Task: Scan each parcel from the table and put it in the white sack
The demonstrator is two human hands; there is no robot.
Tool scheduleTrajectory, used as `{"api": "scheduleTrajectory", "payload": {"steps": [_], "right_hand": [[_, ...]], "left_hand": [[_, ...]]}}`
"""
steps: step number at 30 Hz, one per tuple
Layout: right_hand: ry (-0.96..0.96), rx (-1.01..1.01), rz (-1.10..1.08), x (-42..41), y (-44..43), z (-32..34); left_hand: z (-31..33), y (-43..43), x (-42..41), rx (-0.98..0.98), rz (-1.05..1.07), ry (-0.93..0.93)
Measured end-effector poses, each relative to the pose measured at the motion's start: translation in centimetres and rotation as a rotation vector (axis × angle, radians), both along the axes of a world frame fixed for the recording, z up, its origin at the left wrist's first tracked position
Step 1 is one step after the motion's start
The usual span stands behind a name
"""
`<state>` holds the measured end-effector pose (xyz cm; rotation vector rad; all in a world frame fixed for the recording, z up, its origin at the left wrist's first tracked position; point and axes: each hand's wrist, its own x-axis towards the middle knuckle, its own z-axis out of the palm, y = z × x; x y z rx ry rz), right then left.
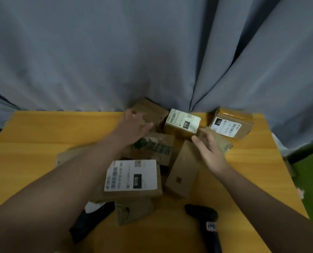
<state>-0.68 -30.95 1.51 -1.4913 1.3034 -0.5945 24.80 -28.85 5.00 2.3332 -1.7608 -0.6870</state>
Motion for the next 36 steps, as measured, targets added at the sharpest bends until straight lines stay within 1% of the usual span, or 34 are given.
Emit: {"api": "scheduleTrajectory", "payload": {"steps": [3, 6, 7, 9, 11, 14, 17, 18, 19, 21, 22, 23, 25, 26, 28, 29, 31, 33, 36], "right_hand": [[0.322, -0.115, 0.120, 1.7, -6.7, -1.2], [0.652, -0.179, 0.293, 3.5, -12.4, -3.0], [0.727, -0.197, 0.350, 4.1, -13.8, -3.5], [0.795, -0.205, 0.437, 5.0, -15.7, -4.6], [0.796, -0.172, 0.502, 5.6, -16.4, -5.6], [0.765, -0.134, 0.614, 6.0, -14.2, -6.3], [0.733, -0.193, 0.716, 5.5, -11.2, -5.7], [0.699, -0.246, 0.670, 4.8, -11.1, -5.3], [0.646, -0.306, 0.559, 3.9, -11.5, -4.7], [0.565, -0.382, 0.269, 0.9, -13.4, -3.6], [0.594, -0.377, 0.169, -1.0, -14.7, -3.1], [0.675, -0.347, 0.120, -3.0, -16.0, -2.8], [0.895, -0.246, 0.129, -6.6, -18.3, -2.9], [0.967, -0.189, 0.145, -8.1, -19.1, -3.1], [1.014, -0.083, 0.169, -10.0, -20.0, -3.8], [0.987, -0.052, 0.183, -10.5, -19.9, -4.2], [0.872, -0.050, 0.202, -10.9, -18.9, -4.9], [0.763, -0.059, 0.222, -10.8, -16.8, -5.1], [0.717, -0.064, 0.272, -11.0, -13.2, -5.2]], "left_hand": [[-2.9, -5.6, 1.4, 0.154, -0.084, -0.091], [-5.6, -9.6, 1.6, 0.216, -0.196, -0.263], [-6.1, -10.5, 1.4, 0.235, -0.213, -0.297], [-6.8, -11.9, 1.1, 0.248, -0.213, -0.320], [-7.6, -12.5, 1.6, 0.231, -0.206, -0.315], [-7.8, -11.6, 2.7, 0.249, -0.243, -0.374], [-7.3, -9.4, 2.3, 0.303, -0.257, -0.433], [-6.6, -9.0, 1.3, 0.282, -0.244, -0.411], [-6.0, -9.0, -0.1, 0.240, -0.224, -0.359], [-5.0, -9.6, -3.6, 0.146, -0.215, -0.252], [-4.8, -9.9, -5.4, 0.135, -0.243, -0.222], [-4.8, -10.2, -7.3, 0.142, -0.287, -0.193], [-5.4, -10.6, -10.3, 0.171, -0.382, -0.149], [-5.9, -10.8, -11.5, 0.178, -0.428, -0.142], [-6.9, -11.4, -13.8, 0.175, -0.520, -0.131], [-7.3, -11.7, -14.9, 0.175, -0.565, -0.130], [-7.9, -12.3, -17.0, 0.186, -0.624, -0.147], [-8.0, -12.0, -18.0, 0.229, -0.615, -0.160], [-7.7, -9.7, -18.1, 0.281, -0.634, -0.156]]}}
